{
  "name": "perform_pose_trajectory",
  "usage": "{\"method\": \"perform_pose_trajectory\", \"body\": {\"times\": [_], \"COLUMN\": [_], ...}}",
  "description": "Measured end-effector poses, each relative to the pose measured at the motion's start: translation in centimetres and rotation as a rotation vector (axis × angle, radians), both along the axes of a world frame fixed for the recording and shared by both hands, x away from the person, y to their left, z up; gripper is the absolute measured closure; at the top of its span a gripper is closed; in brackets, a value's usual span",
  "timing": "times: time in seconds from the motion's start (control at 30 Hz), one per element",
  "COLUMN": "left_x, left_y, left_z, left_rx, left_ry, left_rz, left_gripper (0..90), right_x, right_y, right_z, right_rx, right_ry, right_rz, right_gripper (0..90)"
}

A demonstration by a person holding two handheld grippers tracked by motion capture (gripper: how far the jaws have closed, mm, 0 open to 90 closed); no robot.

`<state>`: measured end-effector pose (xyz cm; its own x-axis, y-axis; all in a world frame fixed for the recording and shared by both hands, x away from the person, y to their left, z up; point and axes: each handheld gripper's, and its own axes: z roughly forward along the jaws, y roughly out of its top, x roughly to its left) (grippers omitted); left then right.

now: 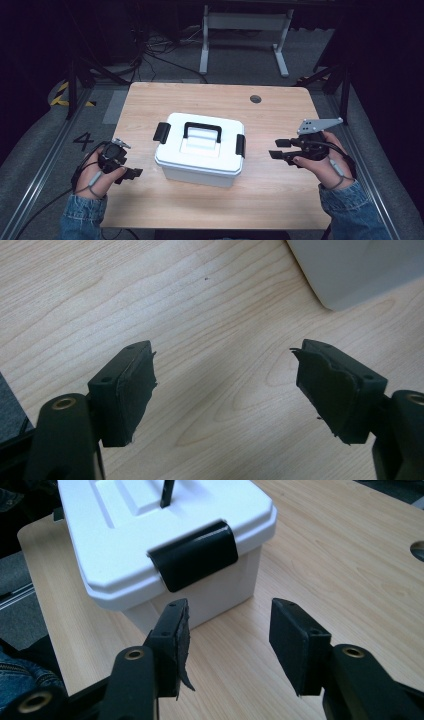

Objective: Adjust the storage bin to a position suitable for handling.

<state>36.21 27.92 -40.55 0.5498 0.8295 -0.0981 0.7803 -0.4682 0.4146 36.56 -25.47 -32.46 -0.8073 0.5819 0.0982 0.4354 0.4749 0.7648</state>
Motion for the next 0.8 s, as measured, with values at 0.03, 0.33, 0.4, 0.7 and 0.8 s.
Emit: {"method": "perform_pose_trajectory", "body": {"times": [0.03,0.33,0.4,0.7,0.8], "left_x": [0.0,0.1,0.1,0.3,0.5], "left_y": [0.0,0.0,0.1,0.2,0.0], "left_z": [0.0,-0.1,-0.1,-0.1,-0.1], "left_rx": [0.000,-0.001,-0.001,-0.007,-0.009], "left_ry": [0.000,-0.002,-0.006,-0.008,-0.007], "left_rz": [0.000,0.000,-0.005,-0.003,-0.005], "left_gripper": [24.2,24.2,24.0,24.0,23.9], "right_x": [0.1,1.3,1.7,3.2,3.7], "right_y": [0.3,3.5,4.2,7.3,8.2], "right_z": [0.2,1.6,1.9,2.4,2.4], "right_rx": [0.001,-0.007,-0.009,-0.016,-0.017], "right_ry": [0.001,-0.021,-0.024,-0.029,-0.026], "right_rz": [0.006,0.072,0.083,0.126,0.136], "right_gripper": [51.1,51.5,51.4,51.1,50.9]}}
